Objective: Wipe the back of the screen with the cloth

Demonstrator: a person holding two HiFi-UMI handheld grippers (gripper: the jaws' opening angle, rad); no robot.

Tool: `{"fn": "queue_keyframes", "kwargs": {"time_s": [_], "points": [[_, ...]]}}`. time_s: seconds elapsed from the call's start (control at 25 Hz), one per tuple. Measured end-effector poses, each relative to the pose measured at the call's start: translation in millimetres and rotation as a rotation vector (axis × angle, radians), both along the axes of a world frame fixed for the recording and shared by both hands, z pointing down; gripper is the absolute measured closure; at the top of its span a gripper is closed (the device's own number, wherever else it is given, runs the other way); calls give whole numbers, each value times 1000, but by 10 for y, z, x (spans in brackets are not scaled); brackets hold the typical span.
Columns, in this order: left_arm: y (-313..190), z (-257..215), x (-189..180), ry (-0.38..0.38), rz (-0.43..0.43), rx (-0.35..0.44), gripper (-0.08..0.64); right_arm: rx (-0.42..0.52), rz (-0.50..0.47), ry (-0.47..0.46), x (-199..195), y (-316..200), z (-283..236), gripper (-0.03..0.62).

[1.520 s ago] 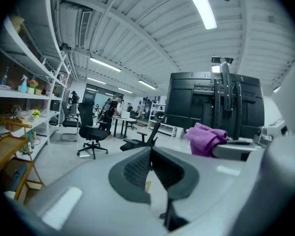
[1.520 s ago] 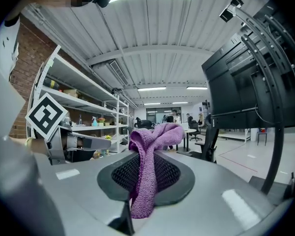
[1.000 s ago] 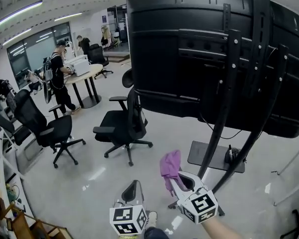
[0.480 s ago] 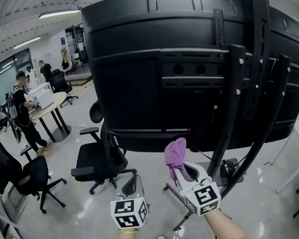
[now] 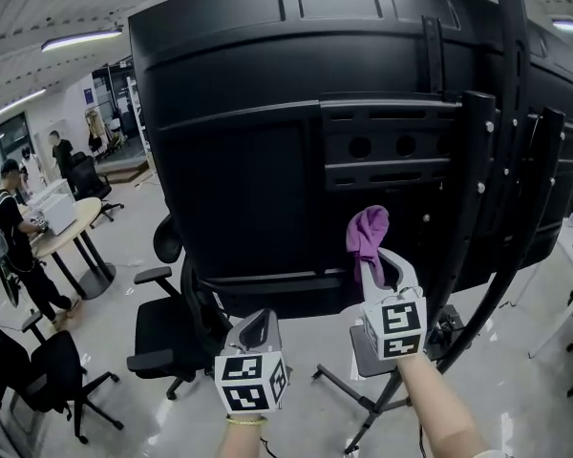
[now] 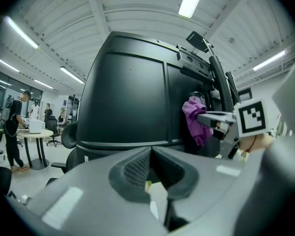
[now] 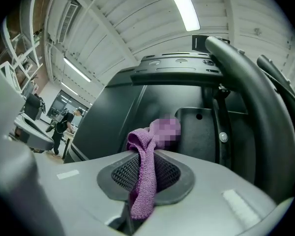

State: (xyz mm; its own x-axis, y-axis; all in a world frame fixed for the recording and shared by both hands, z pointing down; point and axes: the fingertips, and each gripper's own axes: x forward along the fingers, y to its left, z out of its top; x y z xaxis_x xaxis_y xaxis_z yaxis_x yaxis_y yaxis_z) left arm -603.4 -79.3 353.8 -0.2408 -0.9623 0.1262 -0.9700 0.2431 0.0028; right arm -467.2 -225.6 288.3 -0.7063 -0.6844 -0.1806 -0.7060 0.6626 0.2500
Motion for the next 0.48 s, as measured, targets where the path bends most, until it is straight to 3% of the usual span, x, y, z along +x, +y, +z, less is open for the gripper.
{"fn": "queue_keyframes", "kwargs": {"time_s": [0.24, 0.48], "points": [[-34, 8, -273, 3, 1, 4, 552, 15, -100, 36, -614, 335, 96, 540], [173, 106, -591, 17, -64, -9, 552, 53, -262, 132, -1430, 793, 185, 540]]}}
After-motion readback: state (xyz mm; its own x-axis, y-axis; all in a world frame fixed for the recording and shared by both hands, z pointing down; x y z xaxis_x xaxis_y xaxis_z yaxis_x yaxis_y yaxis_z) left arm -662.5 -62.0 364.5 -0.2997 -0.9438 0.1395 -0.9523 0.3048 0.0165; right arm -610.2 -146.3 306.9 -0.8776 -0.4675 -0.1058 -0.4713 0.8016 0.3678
